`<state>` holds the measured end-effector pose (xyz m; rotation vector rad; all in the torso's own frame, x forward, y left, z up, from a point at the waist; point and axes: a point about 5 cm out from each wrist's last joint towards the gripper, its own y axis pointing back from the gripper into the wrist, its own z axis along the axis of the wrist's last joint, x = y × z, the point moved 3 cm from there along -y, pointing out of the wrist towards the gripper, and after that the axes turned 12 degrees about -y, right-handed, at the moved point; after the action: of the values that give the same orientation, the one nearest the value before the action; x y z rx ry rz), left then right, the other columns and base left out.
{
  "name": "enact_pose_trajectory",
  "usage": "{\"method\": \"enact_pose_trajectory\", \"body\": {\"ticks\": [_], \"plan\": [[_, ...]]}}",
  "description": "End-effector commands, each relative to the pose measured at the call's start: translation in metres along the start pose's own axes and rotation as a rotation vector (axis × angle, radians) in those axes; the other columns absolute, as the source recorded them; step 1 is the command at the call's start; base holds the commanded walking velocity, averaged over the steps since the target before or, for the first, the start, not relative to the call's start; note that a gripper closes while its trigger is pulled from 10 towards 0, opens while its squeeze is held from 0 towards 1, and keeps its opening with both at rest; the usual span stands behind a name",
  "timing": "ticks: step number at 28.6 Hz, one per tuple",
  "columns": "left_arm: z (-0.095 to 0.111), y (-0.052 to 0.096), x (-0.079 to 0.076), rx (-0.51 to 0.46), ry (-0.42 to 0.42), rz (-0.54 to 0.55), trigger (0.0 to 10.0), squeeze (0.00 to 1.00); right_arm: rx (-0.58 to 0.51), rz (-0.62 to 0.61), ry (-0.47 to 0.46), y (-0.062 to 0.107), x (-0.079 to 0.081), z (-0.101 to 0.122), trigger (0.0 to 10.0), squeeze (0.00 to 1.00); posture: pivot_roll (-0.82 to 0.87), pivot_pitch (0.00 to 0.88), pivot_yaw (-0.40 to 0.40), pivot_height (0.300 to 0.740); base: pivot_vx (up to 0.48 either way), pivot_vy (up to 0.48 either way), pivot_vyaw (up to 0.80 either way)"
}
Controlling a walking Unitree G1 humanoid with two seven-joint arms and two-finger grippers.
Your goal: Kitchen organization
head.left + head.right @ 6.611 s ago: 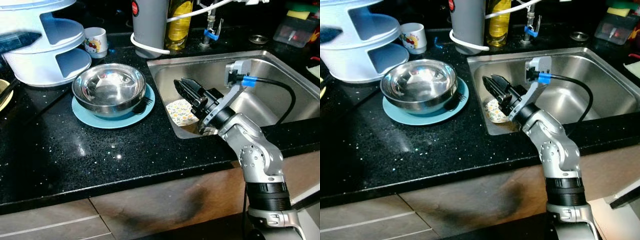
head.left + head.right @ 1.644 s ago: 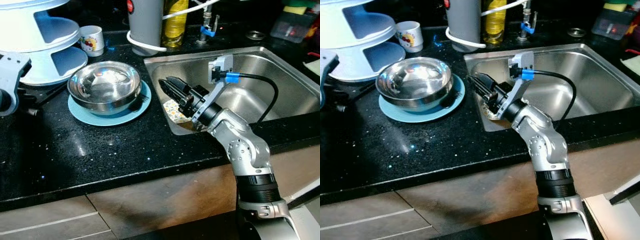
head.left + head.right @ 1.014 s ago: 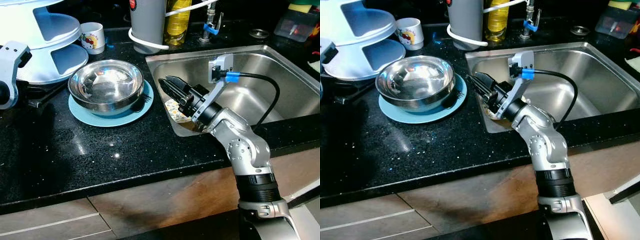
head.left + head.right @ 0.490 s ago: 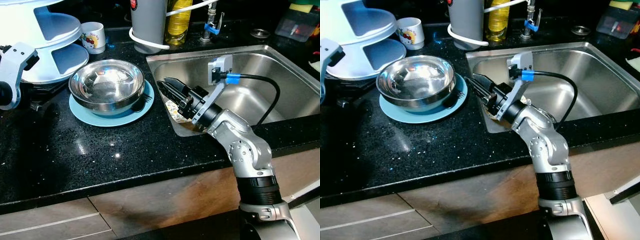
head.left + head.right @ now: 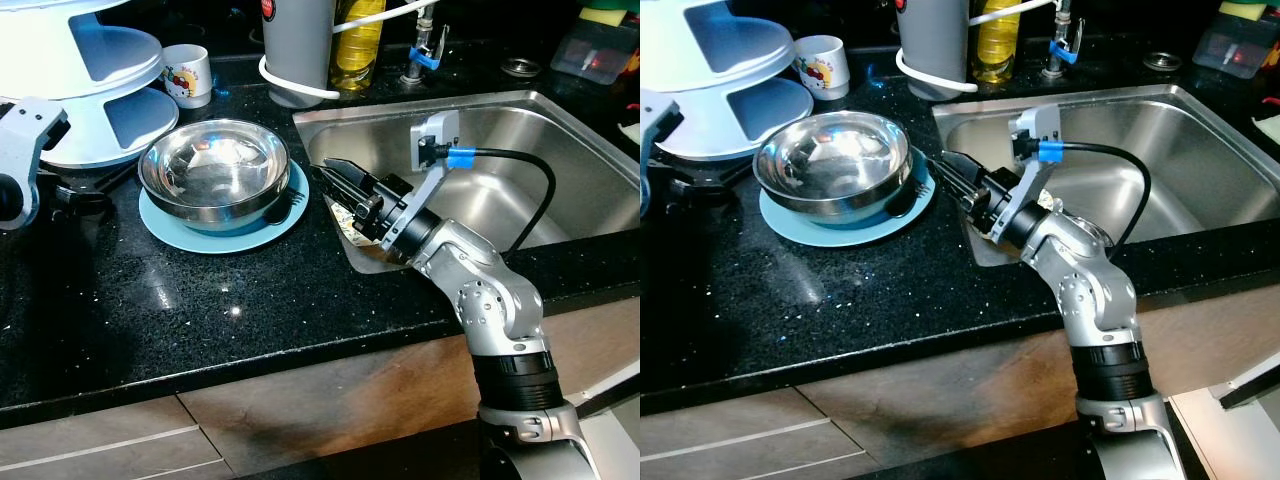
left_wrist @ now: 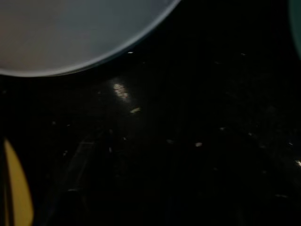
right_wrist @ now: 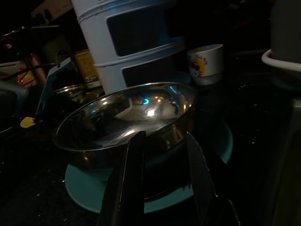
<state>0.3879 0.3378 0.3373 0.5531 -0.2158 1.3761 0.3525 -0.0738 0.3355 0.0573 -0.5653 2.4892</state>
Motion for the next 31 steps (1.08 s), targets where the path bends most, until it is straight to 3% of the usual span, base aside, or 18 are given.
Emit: {"method": "enact_pose_trajectory", "body": {"ticks": [1,2,6,8,14,16,19,21,24,29,31], "plan": [[-0.013,-0.005,-0.006,0.057,0.047,-0.009,10.0,0.06,0.015,0.038,0.01,0.0,0.007,0.0,10.0,0.0,0.02,0.263,-0.011,0.74,0.0,0.0,0.0],[-0.015,-0.007,-0.01,0.07,0.054,-0.029,10.0,0.0,0.022,0.043,0.011,-0.001,0.008,-0.001,10.0,0.0,0.02,0.266,-0.011,0.74,0.0,0.0,0.0],[-0.02,-0.012,-0.019,0.101,0.046,-0.071,10.0,0.0,0.032,0.051,0.013,-0.001,0.008,-0.002,10.0,0.0,0.02,0.271,-0.013,0.74,0.0,0.0,0.0],[-0.025,-0.017,-0.024,0.148,-0.026,-0.076,10.0,0.0,0.038,0.049,0.012,-0.001,0.007,-0.003,10.0,0.0,0.02,0.279,-0.015,0.74,0.0,0.0,0.0],[-0.02,-0.022,-0.027,0.136,-0.038,-0.044,10.0,0.0,0.042,0.041,0.011,-0.001,0.003,-0.003,10.0,0.0,0.02,0.292,-0.007,0.74,0.0,0.0,0.0],[-0.019,-0.024,-0.027,0.128,-0.024,-0.03,10.0,0.0,0.044,0.04,0.012,-0.001,0.002,-0.003,10.0,0.0,0.01,0.299,-0.002,0.74,0.0,0.0,0.0],[-0.021,-0.026,-0.03,0.108,0.09,-0.015,10.0,0.0,0.047,0.041,0.019,-0.002,0.002,-0.003,10.0,0.0,0.01,0.301,0.001,0.74,0.0,0.0,0.0],[-0.021,-0.026,-0.03,0.108,0.09,-0.015,10.0,0.0,0.047,0.041,0.019,-0.002,0.002,-0.003,10.0,0.0,0.01,0.301,0.001,0.74,0.0,0.0,0.0],[-0.03,-0.028,-0.033,0.128,0.155,-0.007,10.0,0.0,0.056,0.05,0.031,-0.002,0.003,-0.004,10.0,0.0,0.0,0.308,-0.003,0.74,0.0,0.0,0.0],[-0.039,-0.028,-0.035,0.162,0.161,0.003,10.0,0.0,0.068,0.06,0.041,-0.003,0.004,-0.004,10.0,0.0,0.0,0.311,-0.013,0.74,0.0,0.0,0.0],[-0.04,-0.03,-0.036,0.155,0.206,0.017,10.0,0.0,0.072,0.067,0.045,-0.005,0.004,-0.004,10.0,0.0,0.0,0.314,-0.017,0.74,0.0,0.0,0.0]]}}
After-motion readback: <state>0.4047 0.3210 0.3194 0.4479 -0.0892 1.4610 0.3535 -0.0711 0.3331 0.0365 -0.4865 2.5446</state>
